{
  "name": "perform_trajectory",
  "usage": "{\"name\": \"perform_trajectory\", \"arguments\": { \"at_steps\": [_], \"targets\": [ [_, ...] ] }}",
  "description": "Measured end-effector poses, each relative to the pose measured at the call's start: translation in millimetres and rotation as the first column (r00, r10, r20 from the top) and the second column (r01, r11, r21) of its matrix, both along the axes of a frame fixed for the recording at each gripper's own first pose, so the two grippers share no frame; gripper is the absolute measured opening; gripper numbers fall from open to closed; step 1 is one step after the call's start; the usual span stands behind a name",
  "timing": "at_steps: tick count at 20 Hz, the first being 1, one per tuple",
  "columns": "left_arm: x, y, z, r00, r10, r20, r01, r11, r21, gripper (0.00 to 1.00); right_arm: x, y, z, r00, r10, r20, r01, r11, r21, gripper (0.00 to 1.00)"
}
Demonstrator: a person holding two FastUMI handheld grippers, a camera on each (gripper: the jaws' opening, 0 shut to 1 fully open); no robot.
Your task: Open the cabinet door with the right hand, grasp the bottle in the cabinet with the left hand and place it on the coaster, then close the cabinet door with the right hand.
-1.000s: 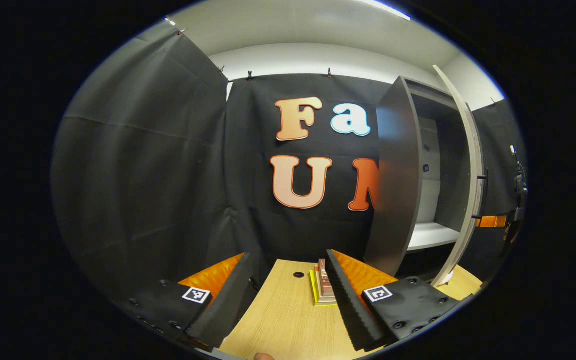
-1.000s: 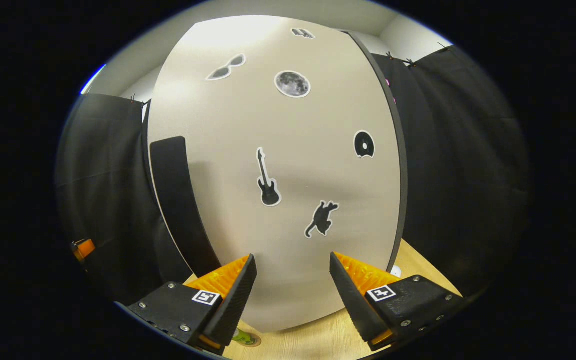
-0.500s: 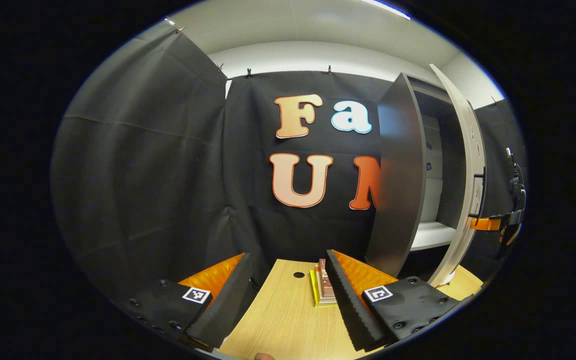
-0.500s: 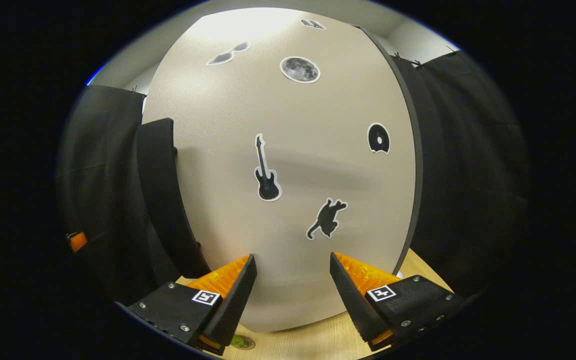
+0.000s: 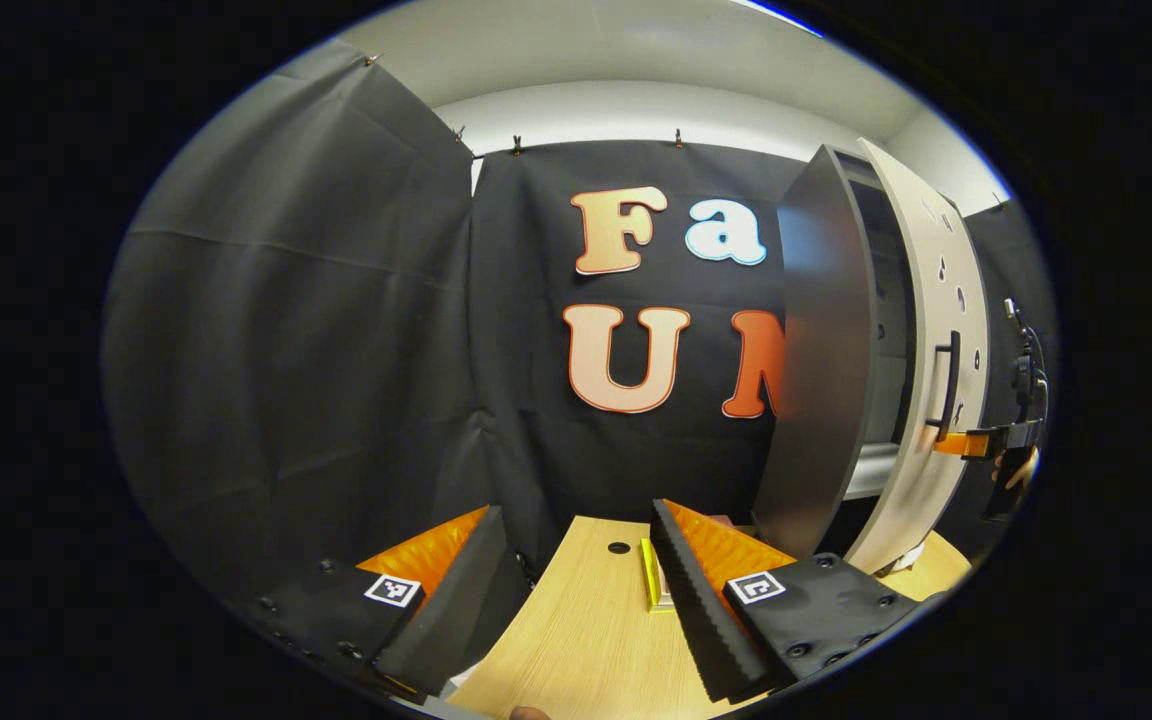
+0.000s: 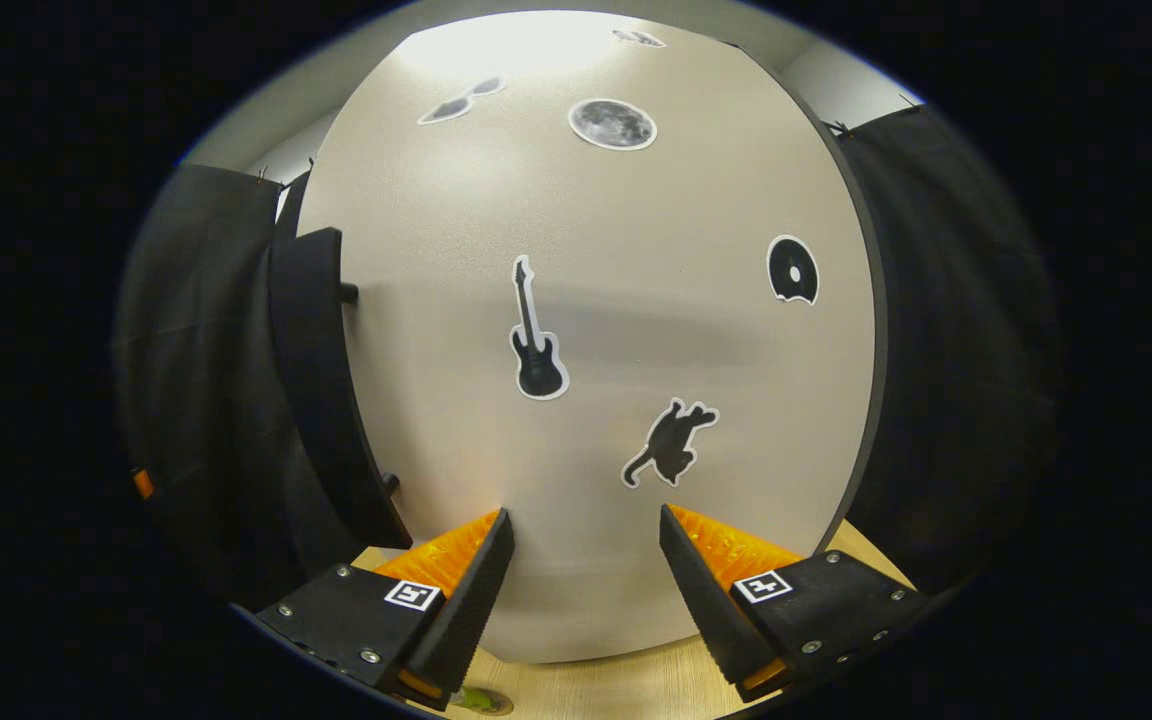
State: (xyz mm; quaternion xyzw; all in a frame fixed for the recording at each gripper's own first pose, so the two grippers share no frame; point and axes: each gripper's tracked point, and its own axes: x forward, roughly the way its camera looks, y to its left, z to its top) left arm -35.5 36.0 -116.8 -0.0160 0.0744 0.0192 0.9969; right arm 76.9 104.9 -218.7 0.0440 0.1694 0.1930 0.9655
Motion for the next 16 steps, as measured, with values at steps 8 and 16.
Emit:
{"name": "perform_trajectory", "arguments": {
  "at_steps": [8,16],
  "targets": [
    [6.2,-2.6,6.1,1.000,-0.012,0.015,0.012,1.000,0.014,0.96,0.9,1.9,2.5,0.999,-0.026,0.031,0.026,0.999,-0.030,0.91],
    [12.0,-15.0,13.8,0.999,-0.033,0.011,0.033,0.999,0.008,0.94,-0.6,1.7,1.4,0.997,-0.058,0.056,0.061,0.997,-0.045,0.91]
  ]
}}
